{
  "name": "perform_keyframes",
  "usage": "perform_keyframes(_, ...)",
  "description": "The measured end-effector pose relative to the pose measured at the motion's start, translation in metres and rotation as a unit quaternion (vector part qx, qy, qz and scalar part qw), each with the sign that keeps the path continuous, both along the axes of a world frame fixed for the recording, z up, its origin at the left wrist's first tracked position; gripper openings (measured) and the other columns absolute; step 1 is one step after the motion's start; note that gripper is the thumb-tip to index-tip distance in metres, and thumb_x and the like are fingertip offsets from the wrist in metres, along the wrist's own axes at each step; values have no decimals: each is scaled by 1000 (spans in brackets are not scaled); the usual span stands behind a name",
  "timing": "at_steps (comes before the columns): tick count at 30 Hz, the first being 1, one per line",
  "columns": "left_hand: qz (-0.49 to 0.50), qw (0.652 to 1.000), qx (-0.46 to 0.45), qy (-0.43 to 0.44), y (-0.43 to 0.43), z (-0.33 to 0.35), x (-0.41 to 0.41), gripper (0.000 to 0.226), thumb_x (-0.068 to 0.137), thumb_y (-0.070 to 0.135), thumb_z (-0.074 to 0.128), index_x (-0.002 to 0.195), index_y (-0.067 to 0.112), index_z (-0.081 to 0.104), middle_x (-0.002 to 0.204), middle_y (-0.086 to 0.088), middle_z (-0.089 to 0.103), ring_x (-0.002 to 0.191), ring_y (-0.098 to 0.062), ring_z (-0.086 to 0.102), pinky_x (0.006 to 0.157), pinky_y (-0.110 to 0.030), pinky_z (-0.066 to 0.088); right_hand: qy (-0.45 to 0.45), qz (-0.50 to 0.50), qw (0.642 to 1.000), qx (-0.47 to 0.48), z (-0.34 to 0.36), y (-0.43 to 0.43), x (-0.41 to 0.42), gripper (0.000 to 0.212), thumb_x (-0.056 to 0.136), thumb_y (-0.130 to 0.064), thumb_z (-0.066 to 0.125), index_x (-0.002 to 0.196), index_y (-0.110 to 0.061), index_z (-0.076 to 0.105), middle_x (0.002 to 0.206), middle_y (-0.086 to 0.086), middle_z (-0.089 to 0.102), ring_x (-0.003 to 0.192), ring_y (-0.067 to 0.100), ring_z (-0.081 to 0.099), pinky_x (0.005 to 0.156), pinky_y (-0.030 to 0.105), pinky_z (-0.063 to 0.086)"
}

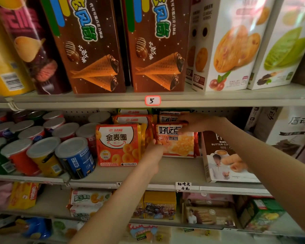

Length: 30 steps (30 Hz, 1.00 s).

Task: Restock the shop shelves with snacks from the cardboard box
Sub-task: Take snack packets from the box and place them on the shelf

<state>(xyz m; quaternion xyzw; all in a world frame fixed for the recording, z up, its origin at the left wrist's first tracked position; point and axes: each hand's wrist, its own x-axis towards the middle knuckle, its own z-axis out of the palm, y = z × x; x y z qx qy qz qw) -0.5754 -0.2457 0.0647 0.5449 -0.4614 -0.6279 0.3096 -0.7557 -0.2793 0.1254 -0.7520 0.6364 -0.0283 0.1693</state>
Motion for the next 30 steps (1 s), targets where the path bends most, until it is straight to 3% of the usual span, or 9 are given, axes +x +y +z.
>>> perform_keyframes(5,-16,999,-29,-25,7,9,-8,53,94,5,48,143,22,37,138,0,45,130,-22,40,108,-37,30,22,-2,999,-30,-3,0,0,49,90,-34,59,136,-23,47,135,-2,52,122,17,49,105,31,38)
perform_keyframes(13,-12,996,-74,-41,10,11,-10,37,95,12,51,131,20,48,119,4,51,107,-13,43,89,-29,31,-12,2,997,-75,-12,5,0,50,90,-27,60,137,-21,44,133,3,54,121,19,50,104,31,39)
perform_keyframes(16,-16,995,-89,-47,8,11,-7,36,93,13,55,128,19,52,118,5,55,111,-13,47,89,-29,32,-17,-10,997,-80,-15,3,-2,53,88,-30,61,137,-22,43,134,3,53,121,20,50,105,37,39)
perform_keyframes(19,-15,994,-101,-48,10,15,-3,36,95,12,50,131,19,50,120,8,50,113,-11,43,93,-30,33,25,-15,994,-106,-18,0,-1,55,87,-33,61,138,-24,43,139,3,47,128,21,42,110,40,31)
perform_keyframes(22,-5,987,-152,-49,11,17,6,42,96,4,46,136,18,46,117,8,49,101,-7,44,87,-23,37,88,-13,985,-148,-20,-1,3,57,87,-35,59,140,-29,39,145,-1,37,137,21,26,113,43,17)
perform_keyframes(24,23,973,-221,-62,8,18,15,42,95,2,46,133,21,49,116,8,56,90,-3,53,71,-10,44,70,-11,982,-175,-19,3,11,58,89,-28,57,142,-29,36,148,-2,32,139,20,20,114,42,13)
perform_keyframes(26,73,944,-306,-98,6,17,30,38,96,4,46,127,23,54,121,7,57,97,-2,54,63,-1,40,38,-1,976,-215,-17,9,29,57,89,-22,56,142,-26,35,149,-1,29,140,20,17,114,41,13)
perform_keyframes(30,191,899,-381,-106,3,11,60,41,91,-2,49,124,22,53,127,1,50,117,-10,48,86,-11,41,-62,25,969,-238,-21,20,79,53,90,-12,54,141,-15,38,142,10,42,133,27,35,109,37,30)
